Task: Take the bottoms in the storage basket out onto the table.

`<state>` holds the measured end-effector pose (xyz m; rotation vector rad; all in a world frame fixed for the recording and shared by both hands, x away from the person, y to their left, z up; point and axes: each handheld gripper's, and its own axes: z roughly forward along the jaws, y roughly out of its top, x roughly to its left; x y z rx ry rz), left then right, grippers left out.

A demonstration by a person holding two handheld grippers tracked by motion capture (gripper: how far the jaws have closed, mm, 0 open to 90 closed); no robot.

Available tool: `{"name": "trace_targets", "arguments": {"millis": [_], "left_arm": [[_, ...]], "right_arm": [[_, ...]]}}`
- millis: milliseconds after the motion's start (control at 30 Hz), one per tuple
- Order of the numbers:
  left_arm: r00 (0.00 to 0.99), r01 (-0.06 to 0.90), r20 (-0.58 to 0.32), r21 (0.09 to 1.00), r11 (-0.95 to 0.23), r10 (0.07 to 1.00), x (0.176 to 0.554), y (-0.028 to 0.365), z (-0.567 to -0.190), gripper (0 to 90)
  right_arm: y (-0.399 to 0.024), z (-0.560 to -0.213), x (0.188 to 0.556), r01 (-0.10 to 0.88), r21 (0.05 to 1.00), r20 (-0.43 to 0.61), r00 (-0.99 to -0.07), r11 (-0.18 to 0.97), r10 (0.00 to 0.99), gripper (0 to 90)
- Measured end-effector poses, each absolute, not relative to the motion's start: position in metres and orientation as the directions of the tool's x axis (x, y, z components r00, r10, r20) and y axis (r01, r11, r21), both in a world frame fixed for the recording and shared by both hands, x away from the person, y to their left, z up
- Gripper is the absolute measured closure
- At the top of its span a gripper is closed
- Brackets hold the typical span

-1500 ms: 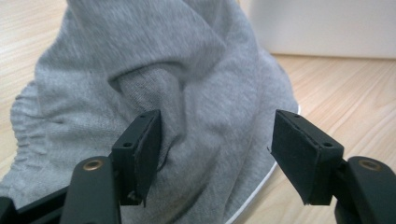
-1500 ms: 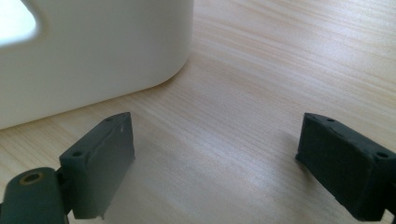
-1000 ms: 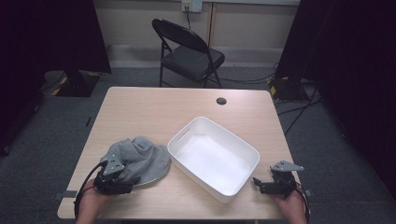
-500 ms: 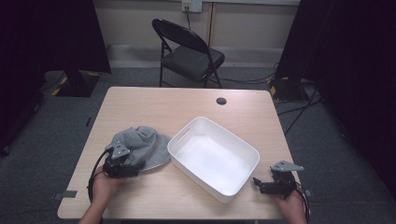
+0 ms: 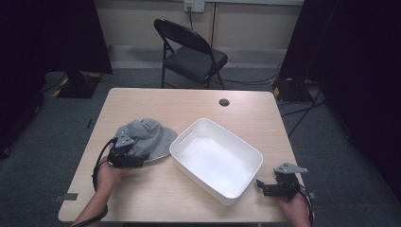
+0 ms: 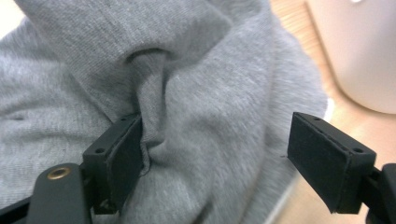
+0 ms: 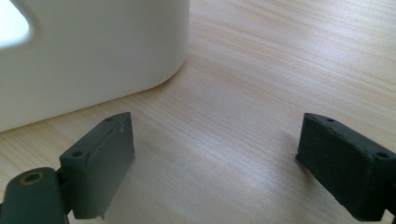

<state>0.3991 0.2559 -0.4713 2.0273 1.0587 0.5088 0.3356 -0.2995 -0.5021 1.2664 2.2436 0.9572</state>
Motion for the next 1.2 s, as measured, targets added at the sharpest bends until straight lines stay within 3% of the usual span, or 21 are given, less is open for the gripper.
{"name": "trace_targets", "arguments": {"millis": [300, 600, 933, 1200], "left_arm": [[0.626, 0.481, -0.027, 0.801, -0.358, 0.779, 0.366, 0.266, -0.448, 15.6], [0.658, 0.507, -0.021, 0.752, -0.422, 0.753, 0.332, 0.266, -0.473, 15.8], [0.701, 0.498, 0.019, 0.702, -0.509, 0.713, 0.327, 0.254, -0.497, 15.5], [0.708, 0.486, -0.011, 0.733, -0.476, 0.707, 0.327, 0.255, -0.503, 12.7]], "right_arm": [[-0.300, -0.502, 0.336, 0.590, 0.724, -0.005, -0.516, 0.359, 0.857, 10.3], [-0.300, -0.502, 0.336, 0.590, 0.723, -0.004, -0.515, 0.358, 0.857, 10.3], [-0.299, -0.502, 0.337, 0.594, 0.723, -0.002, -0.508, 0.353, 0.861, 10.3], [-0.299, -0.502, 0.336, 0.598, 0.722, -0.001, -0.502, 0.348, 0.865, 10.2]]}}
